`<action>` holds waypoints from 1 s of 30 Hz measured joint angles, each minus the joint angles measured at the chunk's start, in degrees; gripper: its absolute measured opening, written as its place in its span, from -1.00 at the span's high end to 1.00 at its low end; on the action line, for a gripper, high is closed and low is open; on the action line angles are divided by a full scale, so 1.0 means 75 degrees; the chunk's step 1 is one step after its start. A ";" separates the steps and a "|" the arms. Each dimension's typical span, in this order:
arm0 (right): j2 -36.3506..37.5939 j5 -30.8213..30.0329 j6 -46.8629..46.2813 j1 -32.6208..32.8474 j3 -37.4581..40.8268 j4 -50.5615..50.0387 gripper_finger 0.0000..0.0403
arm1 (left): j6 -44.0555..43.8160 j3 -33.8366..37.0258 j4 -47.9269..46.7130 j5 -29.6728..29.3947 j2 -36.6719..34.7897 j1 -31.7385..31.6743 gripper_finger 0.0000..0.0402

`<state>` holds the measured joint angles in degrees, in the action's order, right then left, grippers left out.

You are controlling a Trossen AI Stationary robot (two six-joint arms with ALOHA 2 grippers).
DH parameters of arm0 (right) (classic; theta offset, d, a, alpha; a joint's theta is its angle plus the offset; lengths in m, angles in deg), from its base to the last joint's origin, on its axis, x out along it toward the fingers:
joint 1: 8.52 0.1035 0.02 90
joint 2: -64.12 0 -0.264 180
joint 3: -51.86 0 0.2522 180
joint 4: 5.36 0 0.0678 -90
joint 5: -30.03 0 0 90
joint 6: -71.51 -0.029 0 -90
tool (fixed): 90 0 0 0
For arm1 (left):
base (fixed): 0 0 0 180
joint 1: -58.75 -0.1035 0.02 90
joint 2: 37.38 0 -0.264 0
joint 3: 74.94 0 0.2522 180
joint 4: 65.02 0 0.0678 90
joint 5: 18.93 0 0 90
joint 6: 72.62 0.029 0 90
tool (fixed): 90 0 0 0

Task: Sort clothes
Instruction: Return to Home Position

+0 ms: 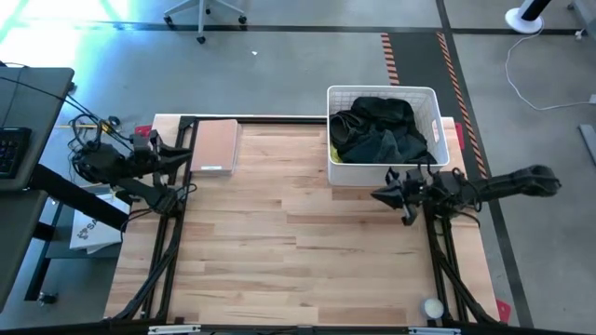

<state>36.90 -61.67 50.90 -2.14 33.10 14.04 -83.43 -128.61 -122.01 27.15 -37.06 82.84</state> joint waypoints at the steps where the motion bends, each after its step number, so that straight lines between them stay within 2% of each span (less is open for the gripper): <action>1: 0.0102 0.0178 0.0019 -0.0153 0.0168 0.0236 1.00 | 0.0006 0.0030 -0.0029 -0.0037 0.0000 0.0001 0.62; 4: 0.0339 0.0299 0.0175 -0.0470 0.0605 0.0866 1.00 | -0.0043 0.0054 -0.0074 -0.0214 0.0000 0.0003 0.62; 13: 0.0416 0.0309 0.0482 -0.0647 0.0593 0.0555 1.00 | -0.0122 0.0138 -0.0150 -0.0253 0.0000 0.0000 0.62; 16: 0.0413 0.0312 0.0414 -0.0647 0.0593 0.0520 1.00 | -0.0125 0.0411 0.0226 -0.0290 -0.0003 0.0000 0.62; 18: 0.0413 0.0312 0.0413 -0.0647 0.0593 0.0519 1.00 | -0.0128 0.0839 0.0731 -0.0237 -0.0003 0.0001 0.62; 22: 0.0413 0.0311 0.0352 -0.0647 0.0596 0.0519 1.00 | 0.0223 0.2063 0.2738 0.0416 -0.0003 -0.0003 0.63; 25: 0.0413 0.0309 0.0333 -0.0647 0.0596 0.0525 1.00 | 0.0681 0.2828 0.4282 0.0480 -0.0003 -0.0054 0.69; 30: 0.0412 0.0310 0.0187 -0.0647 0.0599 0.0529 1.00 | 0.0912 0.3464 0.5503 0.1128 -0.0003 -0.0468 0.84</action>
<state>39.99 -59.34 52.30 -7.00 37.59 18.01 -76.59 -102.63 -80.74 35.61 -37.08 79.34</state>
